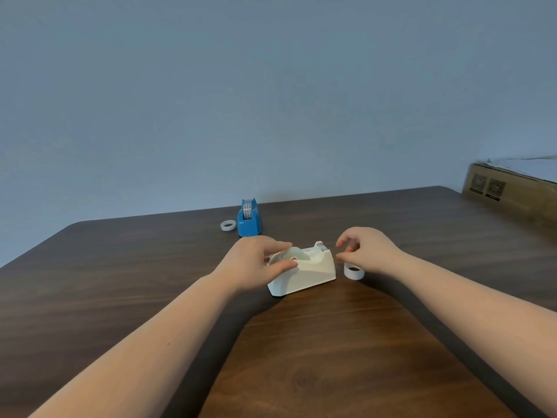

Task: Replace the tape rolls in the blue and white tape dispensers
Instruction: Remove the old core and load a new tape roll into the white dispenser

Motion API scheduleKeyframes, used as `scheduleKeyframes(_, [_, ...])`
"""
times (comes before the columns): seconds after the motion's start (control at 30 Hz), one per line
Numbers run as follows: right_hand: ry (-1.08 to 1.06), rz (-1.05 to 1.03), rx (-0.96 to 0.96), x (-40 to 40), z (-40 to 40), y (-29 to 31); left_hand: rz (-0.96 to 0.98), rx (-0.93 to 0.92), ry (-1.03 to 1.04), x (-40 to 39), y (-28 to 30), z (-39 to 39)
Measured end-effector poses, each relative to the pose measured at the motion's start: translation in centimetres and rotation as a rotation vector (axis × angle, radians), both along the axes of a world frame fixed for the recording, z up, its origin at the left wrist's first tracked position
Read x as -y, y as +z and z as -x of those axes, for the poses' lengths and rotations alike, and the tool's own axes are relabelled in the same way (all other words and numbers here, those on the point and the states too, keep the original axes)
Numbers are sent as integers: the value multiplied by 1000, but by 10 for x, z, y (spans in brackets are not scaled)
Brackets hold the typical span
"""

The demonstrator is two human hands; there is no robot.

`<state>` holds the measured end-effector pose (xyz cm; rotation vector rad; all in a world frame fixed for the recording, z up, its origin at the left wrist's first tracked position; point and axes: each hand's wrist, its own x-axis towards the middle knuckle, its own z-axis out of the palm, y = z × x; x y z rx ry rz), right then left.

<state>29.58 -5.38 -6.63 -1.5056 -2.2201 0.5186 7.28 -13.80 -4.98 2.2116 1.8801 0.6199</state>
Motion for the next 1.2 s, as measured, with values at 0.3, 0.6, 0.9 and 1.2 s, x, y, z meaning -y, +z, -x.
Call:
scheduleKeyframes(0.3, [34, 72, 2, 4, -20, 1, 81, 93, 71, 7, 3, 1])
scheduleKeyframes(0.6, [73, 109, 124, 11, -27, 0, 107, -104, 262, 2, 5, -27])
scheduleKeyframes(0.9, [59, 61, 141, 6, -23, -3, 163, -121, 226, -2, 6, -26])
scheduleKeyframes(1.2, [28, 18, 131, -1, -12, -8, 124, -108, 248, -12, -1, -42])
